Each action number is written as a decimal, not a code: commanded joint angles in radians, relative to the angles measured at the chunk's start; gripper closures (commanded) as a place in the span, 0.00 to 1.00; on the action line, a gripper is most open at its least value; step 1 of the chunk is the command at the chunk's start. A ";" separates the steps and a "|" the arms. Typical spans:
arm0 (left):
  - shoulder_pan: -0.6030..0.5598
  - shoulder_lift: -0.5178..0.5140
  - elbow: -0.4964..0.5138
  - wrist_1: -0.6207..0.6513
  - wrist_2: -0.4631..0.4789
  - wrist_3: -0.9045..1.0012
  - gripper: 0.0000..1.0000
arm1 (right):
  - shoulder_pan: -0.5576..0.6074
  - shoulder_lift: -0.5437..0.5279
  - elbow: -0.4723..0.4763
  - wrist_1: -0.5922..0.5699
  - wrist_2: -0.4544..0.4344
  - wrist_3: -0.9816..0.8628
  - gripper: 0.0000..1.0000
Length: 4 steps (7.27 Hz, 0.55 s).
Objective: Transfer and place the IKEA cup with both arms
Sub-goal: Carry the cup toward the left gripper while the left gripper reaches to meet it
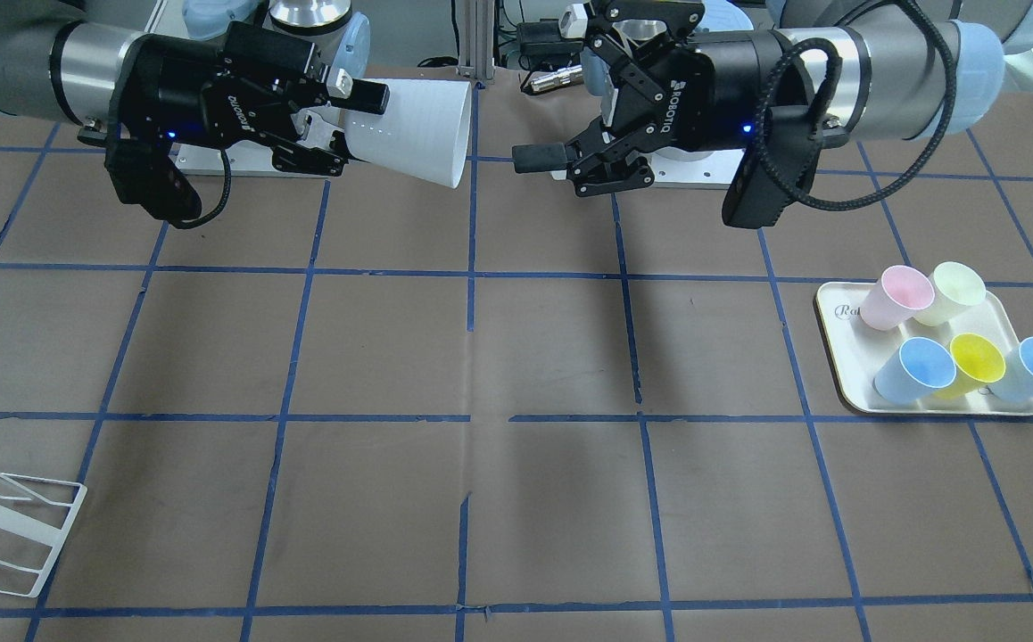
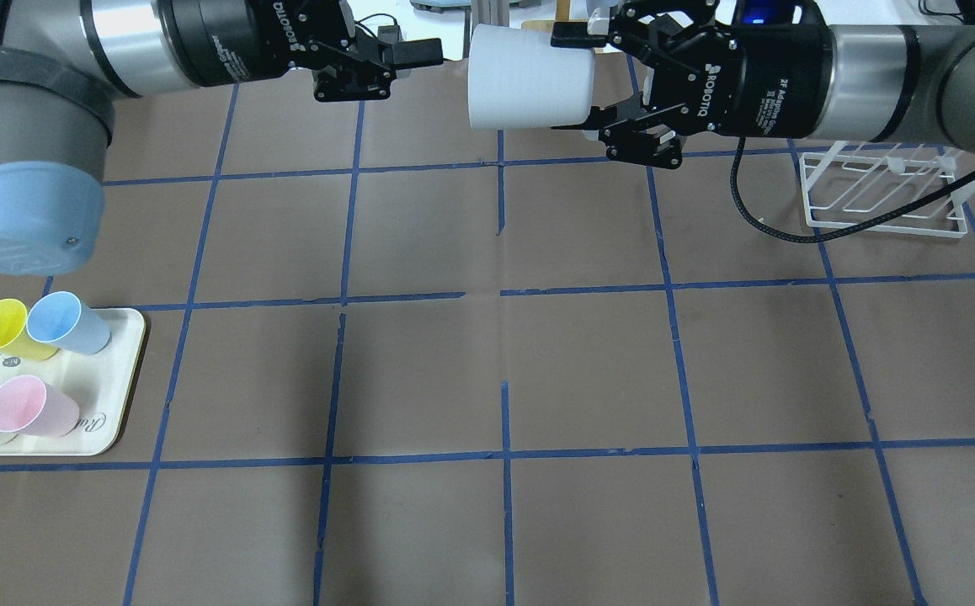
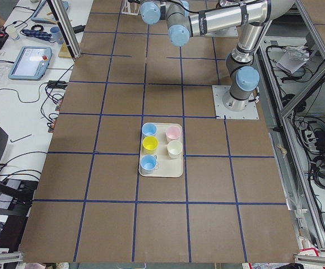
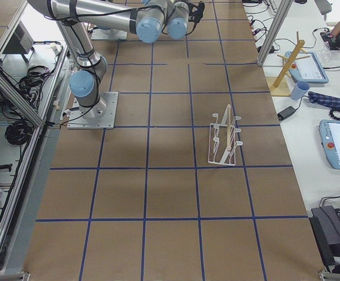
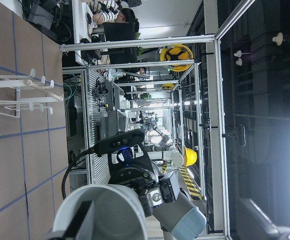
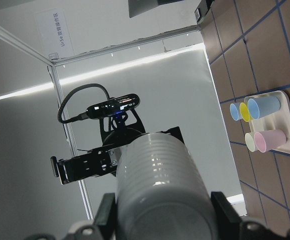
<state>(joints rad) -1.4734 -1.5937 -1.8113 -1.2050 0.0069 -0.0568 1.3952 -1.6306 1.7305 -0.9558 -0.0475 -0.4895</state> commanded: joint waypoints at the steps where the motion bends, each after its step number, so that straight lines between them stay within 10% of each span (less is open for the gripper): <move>1: -0.021 0.014 -0.028 0.041 -0.004 -0.020 0.04 | 0.027 -0.006 -0.002 0.000 0.035 0.014 0.76; 4: -0.041 0.032 -0.017 0.070 -0.005 -0.078 0.02 | 0.039 -0.005 -0.002 0.000 0.035 0.019 0.77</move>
<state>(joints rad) -1.5129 -1.5717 -1.8314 -1.1459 0.0028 -0.1059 1.4329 -1.6358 1.7289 -0.9568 -0.0127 -0.4734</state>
